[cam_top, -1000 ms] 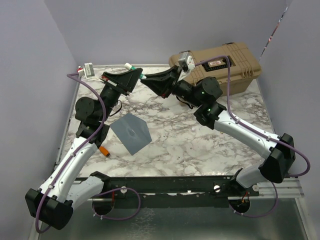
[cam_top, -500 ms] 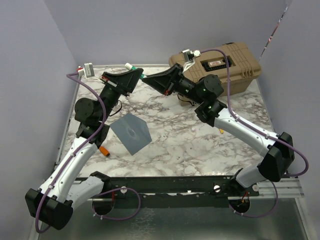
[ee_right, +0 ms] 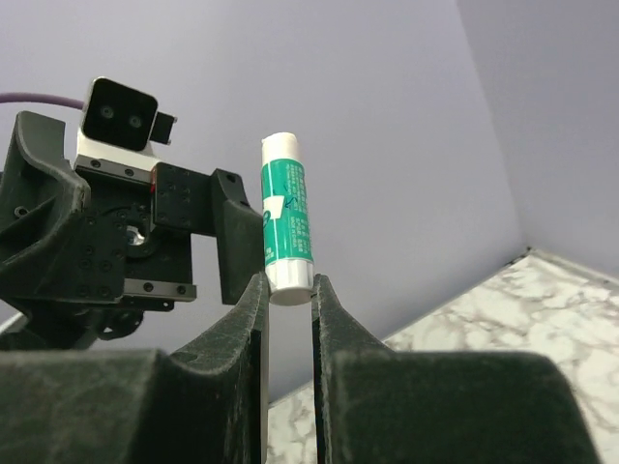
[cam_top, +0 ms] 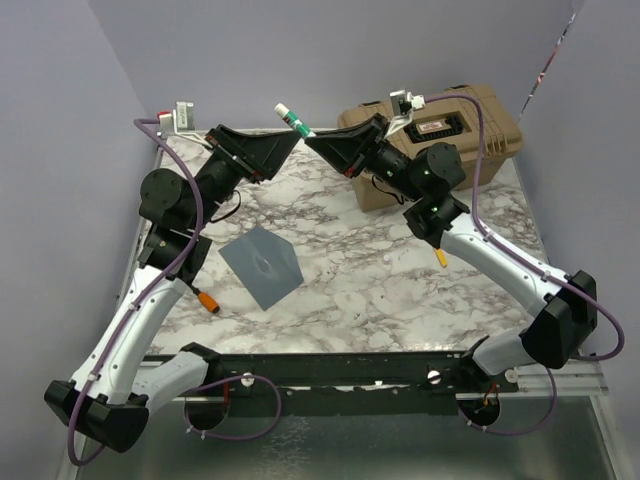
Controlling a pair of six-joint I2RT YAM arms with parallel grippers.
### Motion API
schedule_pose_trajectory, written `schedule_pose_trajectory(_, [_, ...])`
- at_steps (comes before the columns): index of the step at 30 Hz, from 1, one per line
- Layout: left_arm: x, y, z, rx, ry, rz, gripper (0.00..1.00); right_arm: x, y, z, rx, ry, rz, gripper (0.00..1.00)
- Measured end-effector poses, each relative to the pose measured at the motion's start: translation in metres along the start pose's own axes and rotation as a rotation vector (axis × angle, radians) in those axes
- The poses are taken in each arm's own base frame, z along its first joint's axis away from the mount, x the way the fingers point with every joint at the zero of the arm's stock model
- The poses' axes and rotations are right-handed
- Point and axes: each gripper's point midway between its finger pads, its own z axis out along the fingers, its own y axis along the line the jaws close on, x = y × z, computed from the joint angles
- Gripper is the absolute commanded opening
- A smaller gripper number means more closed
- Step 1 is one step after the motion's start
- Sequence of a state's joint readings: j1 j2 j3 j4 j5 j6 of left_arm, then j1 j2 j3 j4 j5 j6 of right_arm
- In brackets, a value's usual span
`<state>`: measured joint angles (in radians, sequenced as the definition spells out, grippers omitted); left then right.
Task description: Place the letter into the envelope and seal it
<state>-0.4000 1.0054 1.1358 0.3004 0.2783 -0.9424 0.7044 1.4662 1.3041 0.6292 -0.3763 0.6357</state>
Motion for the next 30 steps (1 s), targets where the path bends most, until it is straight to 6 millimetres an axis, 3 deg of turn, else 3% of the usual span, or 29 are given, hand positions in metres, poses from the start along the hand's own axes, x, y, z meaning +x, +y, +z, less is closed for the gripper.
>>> schedule_pose_trajectory(7, [0.006, 0.011, -0.001, -0.037, 0.124, -0.038, 0.99, -0.012, -0.008, -0.013, -0.005, 0.008, -0.143, 0.0])
schedule_pose_trajectory(12, [0.014, 0.03, 0.006, -0.057, 0.233, -0.121, 0.99, 0.003, -0.014, -0.02, -0.028, 0.098, -0.196, 0.0])
schedule_pose_trajectory(13, [0.017, 0.034, 0.006, -0.061, 0.254, -0.139, 0.97, 0.007, -0.016, -0.022, -0.028, 0.12, -0.21, 0.0])
schedule_pose_trajectory(21, [0.042, 0.049, 0.001, -0.054, 0.413, -0.264, 0.48, 0.018, -0.016, -0.027, -0.058, 0.248, -0.303, 0.0])
schedule_pose_trajectory(27, [0.044, 0.047, -0.006, -0.034, 0.455, -0.267, 0.51, 0.025, -0.023, -0.033, -0.061, 0.313, -0.367, 0.0])
schedule_pose_trajectory(30, [0.044, 0.048, -0.009, -0.038, 0.466, -0.269, 0.48, 0.028, -0.023, -0.036, -0.078, 0.349, -0.392, 0.0])
